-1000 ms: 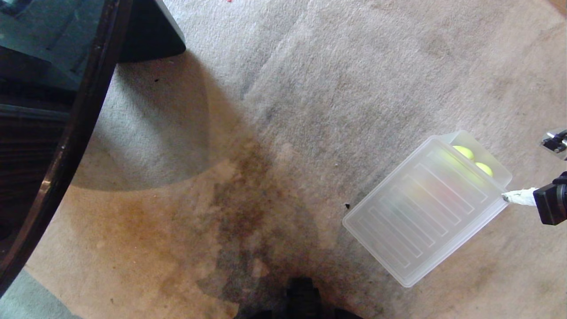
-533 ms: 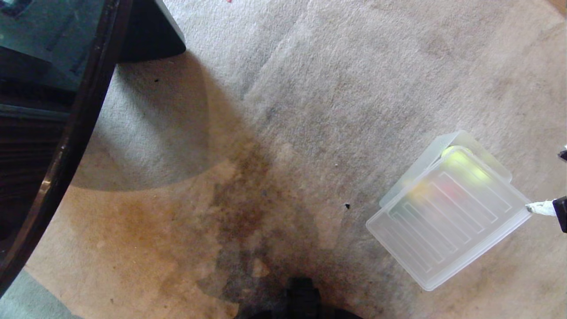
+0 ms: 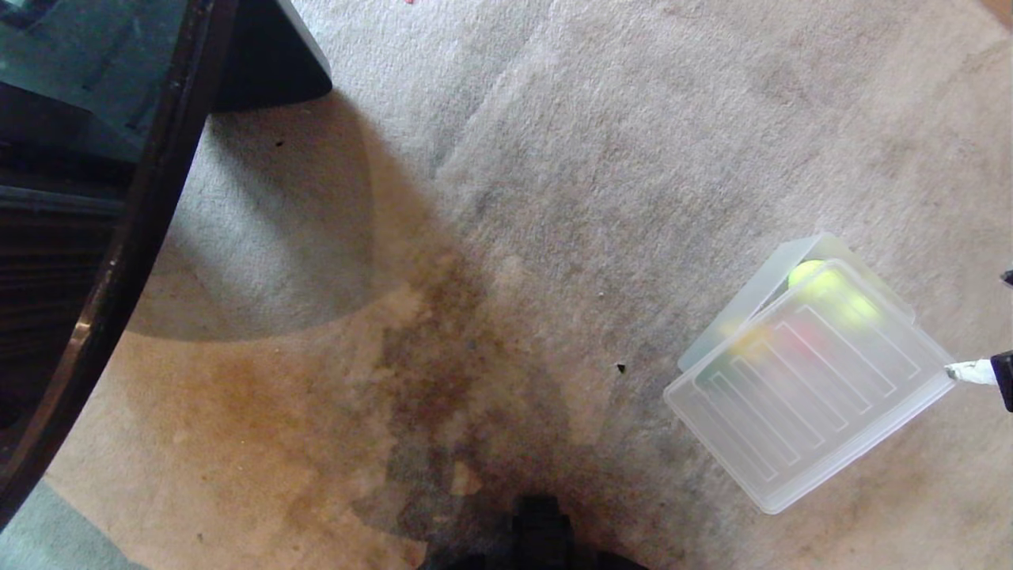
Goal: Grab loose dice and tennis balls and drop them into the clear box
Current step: Close the lid
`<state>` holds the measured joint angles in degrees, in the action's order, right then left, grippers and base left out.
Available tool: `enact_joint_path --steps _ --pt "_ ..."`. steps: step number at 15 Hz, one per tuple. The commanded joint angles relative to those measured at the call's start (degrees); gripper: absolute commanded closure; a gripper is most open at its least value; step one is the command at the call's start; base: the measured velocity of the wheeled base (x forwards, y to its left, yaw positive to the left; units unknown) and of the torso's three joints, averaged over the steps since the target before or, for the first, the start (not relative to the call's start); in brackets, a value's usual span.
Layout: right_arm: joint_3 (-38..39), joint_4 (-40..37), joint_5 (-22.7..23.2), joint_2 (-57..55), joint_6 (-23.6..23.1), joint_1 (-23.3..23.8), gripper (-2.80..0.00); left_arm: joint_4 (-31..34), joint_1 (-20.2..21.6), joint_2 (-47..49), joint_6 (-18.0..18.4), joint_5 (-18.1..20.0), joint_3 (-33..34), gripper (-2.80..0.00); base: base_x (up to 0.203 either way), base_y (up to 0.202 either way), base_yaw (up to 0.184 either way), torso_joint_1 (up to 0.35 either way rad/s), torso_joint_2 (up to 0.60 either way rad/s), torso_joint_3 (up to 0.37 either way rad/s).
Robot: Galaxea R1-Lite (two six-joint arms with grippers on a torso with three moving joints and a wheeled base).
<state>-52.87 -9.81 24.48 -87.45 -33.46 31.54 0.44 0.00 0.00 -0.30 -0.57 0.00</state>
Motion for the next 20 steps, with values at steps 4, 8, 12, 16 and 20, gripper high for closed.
enact_joint_path --steps 4,8,12,16,20 --pt "-1.9 0.0 0.4 -2.2 -1.4 1.1 0.00 0.0 0.0 0.0 0.0 0.0 0.1 0.00 0.000 0.000 0.000 0.000 0.00 0.000" --pt "-3.4 0.0 0.5 -2.9 -2.6 1.2 0.00 0.0 0.0 0.0 0.0 0.0 0.1 0.00 0.000 0.000 0.000 0.000 0.00 0.000" --pt "-5.7 0.0 1.0 -4.5 -4.7 2.0 0.00 0.0 0.0 0.0 0.0 0.0 0.1 0.00 0.000 0.000 0.000 0.000 0.00 0.000" --pt "-7.4 0.0 2.9 -6.0 -6.6 2.5 0.00 0.0 0.0 0.0 0.0 0.0 0.1 0.00 0.000 0.000 0.000 0.000 0.00 0.000" --pt "-9.3 0.1 4.3 -7.3 -7.3 2.6 0.00 0.0 0.0 0.0 0.0 0.0 0.1 0.00 0.000 0.000 0.000 0.000 0.00 0.000"
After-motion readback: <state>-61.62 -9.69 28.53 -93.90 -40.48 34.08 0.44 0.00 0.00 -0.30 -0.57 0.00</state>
